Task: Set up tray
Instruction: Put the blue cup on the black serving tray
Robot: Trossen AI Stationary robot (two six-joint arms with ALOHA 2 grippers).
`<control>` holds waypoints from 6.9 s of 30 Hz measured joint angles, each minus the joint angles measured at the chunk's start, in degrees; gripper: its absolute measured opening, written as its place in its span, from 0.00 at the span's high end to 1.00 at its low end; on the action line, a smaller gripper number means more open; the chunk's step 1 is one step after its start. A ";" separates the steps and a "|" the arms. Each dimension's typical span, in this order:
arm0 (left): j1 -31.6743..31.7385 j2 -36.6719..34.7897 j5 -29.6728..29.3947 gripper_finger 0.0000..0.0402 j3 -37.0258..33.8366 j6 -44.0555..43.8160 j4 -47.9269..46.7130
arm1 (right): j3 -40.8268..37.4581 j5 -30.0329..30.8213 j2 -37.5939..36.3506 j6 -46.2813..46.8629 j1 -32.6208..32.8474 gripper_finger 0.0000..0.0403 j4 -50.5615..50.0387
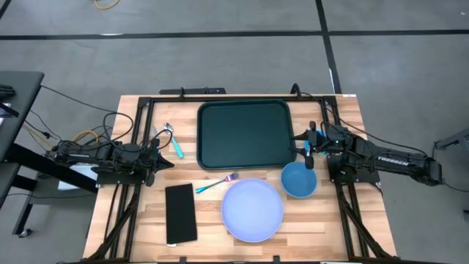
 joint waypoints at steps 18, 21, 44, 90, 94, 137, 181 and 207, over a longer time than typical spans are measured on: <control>0.00 0.00 0.00 1.00 0.00 0.00 -0.02 | -0.02 2.56 0.05 2.29 -1.25 0.53 3.17; 0.01 0.00 0.00 1.00 0.00 0.00 -0.01 | -0.02 -0.17 0.01 12.72 -1.43 0.53 9.58; 0.00 0.00 0.00 1.00 0.00 -0.02 -0.37 | 24.92 8.96 6.54 28.77 -5.57 0.53 -9.65; 0.00 0.00 0.00 1.00 0.00 -0.22 -0.37 | 50.44 11.79 47.34 5.96 -20.20 0.53 -67.99; 0.00 -0.01 0.00 1.00 -0.01 -0.22 -0.37 | 51.71 11.76 49.87 0.42 -24.71 0.53 -70.20; 0.00 -0.02 0.01 1.00 0.00 -0.22 -0.38 | 42.99 5.62 47.63 -11.87 -34.42 0.53 -64.39; 0.02 -0.02 0.00 1.00 0.00 -0.22 -0.39 | 33.77 8.46 43.76 -12.77 -33.50 0.75 -58.19; 0.00 0.00 -0.02 1.00 0.00 -0.22 -0.39 | 41.41 8.64 44.40 -14.37 -34.71 0.99 -60.47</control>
